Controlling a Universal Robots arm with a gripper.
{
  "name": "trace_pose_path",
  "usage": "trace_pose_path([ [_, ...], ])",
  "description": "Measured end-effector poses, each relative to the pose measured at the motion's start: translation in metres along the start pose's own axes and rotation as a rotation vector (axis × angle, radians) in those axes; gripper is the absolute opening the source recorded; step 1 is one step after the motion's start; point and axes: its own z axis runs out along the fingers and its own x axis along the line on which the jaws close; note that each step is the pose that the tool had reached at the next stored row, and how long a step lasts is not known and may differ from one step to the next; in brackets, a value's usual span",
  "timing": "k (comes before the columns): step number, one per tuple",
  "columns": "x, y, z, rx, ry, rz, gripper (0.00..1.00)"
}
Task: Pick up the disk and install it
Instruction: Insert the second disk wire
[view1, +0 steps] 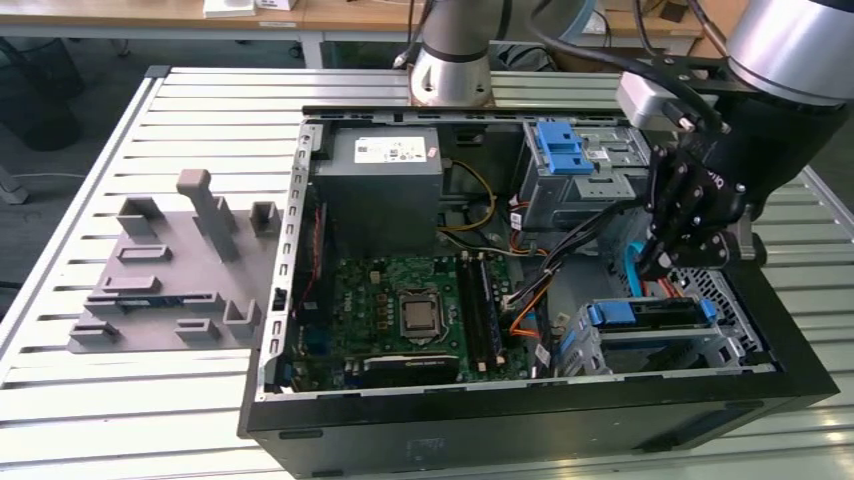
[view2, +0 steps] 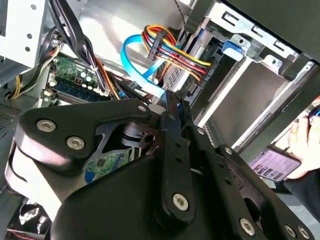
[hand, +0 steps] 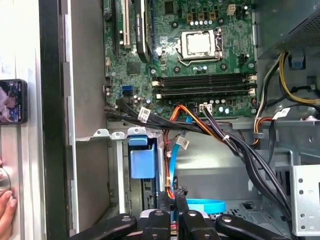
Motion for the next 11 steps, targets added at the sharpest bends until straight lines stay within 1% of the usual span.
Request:
trace_pose_path([
  [1, 0.0004, 0.0002, 0.0003, 0.0077, -0.001, 0.0, 0.16],
  [2, 0.0006, 0.0008, 0.0003, 0.0177, -0.0021, 0.0, 0.16],
  [3, 0.0007, 0.0016, 0.0004, 0.0247, -0.0037, 0.0, 0.16],
  [4, 0.0008, 0.0025, 0.0004, 0.0282, -0.0047, 0.0, 0.16],
  [5, 0.001, 0.0031, 0.0004, 0.0291, -0.0071, 0.0, 0.16],
  [6, 0.0014, 0.0034, 0.0005, 0.0292, -0.0112, -0.001, 0.16],
  [8, 0.0031, 0.0034, 0.0013, 0.0302, -0.0265, -0.002, 0.16],
  [9, 0.0045, 0.0034, 0.002, 0.0309, -0.032, -0.002, 0.16],
  [11, 0.0075, 0.0033, 0.0033, 0.0334, -0.0401, -0.003, 0.16],
])
